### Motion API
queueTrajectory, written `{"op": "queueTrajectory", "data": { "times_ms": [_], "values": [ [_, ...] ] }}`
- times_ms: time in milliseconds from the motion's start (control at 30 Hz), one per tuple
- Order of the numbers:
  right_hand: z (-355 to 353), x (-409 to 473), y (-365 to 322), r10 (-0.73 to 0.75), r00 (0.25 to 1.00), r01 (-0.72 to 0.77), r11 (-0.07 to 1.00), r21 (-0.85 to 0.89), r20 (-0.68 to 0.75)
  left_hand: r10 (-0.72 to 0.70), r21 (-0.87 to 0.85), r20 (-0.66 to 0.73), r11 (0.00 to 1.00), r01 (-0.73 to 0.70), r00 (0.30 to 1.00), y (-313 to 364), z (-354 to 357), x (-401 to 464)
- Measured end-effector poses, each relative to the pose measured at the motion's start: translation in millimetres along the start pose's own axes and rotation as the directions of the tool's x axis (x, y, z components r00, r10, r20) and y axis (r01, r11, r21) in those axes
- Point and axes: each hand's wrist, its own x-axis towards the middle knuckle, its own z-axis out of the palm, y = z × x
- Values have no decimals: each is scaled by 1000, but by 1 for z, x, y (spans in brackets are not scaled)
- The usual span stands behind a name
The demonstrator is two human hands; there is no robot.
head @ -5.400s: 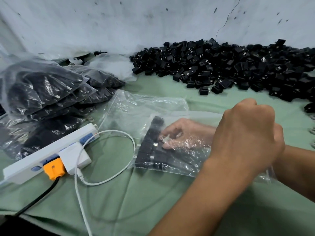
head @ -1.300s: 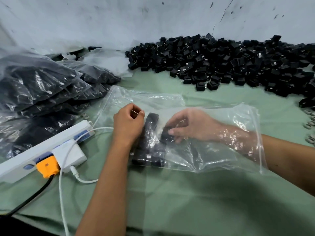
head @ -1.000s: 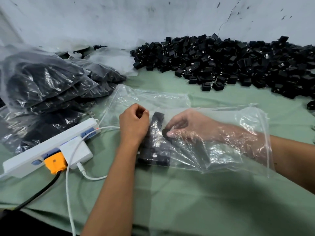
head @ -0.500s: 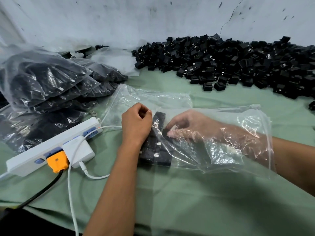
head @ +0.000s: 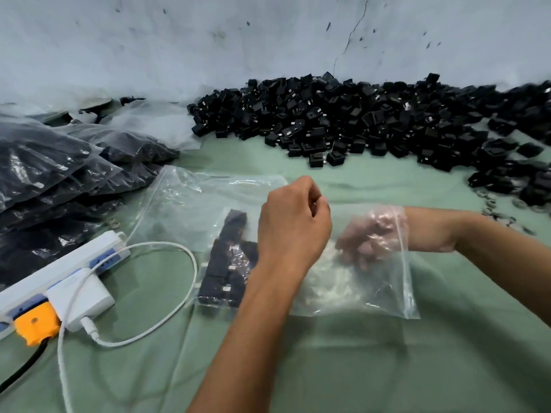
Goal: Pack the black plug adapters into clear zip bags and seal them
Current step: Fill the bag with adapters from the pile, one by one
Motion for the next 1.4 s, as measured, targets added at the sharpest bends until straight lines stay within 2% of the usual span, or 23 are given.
{"op": "queueTrajectory", "data": {
  "times_ms": [100,167,233,333,367,433,500,633,700,867,933,1000,1100,1133,1200,1267,1300,1333,1400],
  "values": [
    [-26,-29,14,104,991,-104,995,3,83,71,-52,109,996,-66,991,33,38,-12],
    [-44,-41,22,210,977,-211,977,21,21,82,-13,205,997,-81,975,49,63,-16],
    [-55,-40,28,302,928,-320,946,-49,-219,53,84,303,993,-82,952,54,82,-18],
    [-62,-18,36,242,720,-385,919,-84,-651,31,165,357,982,-95,934,50,100,-19],
    [-62,-7,34,194,659,-358,931,-76,-726,38,158,353,982,-100,935,47,103,-19],
    [-62,16,29,100,610,-315,941,-124,-786,69,118,330,987,-113,941,41,105,-20],
    [-62,41,23,-9,630,-340,895,-287,-776,88,83,324,989,-120,942,35,107,-18],
    [-62,97,9,-169,772,-366,670,-646,-612,70,11,336,997,-78,939,30,106,-15],
    [-65,119,1,-165,805,-395,566,-723,-570,98,19,342,994,-111,934,30,104,-17],
    [-75,148,-7,21,876,-457,356,-815,-482,148,51,374,982,-179,916,33,92,-22],
    [-74,149,-8,-36,877,-446,314,-838,-480,127,94,410,979,-180,903,34,86,-22],
    [-71,147,-9,-111,862,-437,333,-835,-495,95,118,457,979,-166,884,34,80,-20],
    [-68,131,-11,-87,840,-462,401,-791,-535,77,74,471,989,-126,879,34,74,-18],
    [-67,122,-12,-91,812,-477,465,-746,-576,70,59,469,992,-111,880,34,73,-18],
    [-63,98,-14,-136,707,-478,632,-610,-694,33,44,478,997,-62,878,33,71,-17],
    [-56,66,-19,-122,591,-398,816,-420,-797,-43,25,482,999,35,875,30,68,-16],
    [-51,48,-21,-65,570,-312,905,-289,-819,-87,9,483,995,95,871,28,67,-15],
    [-45,31,-23,0,587,-200,969,-145,-810,-135,-7,491,987,158,861,27,65,-14],
    [-31,-5,-25,65,695,-29,998,62,-716,-226,-53,528,953,297,819,23,62,-13]
  ]
}}
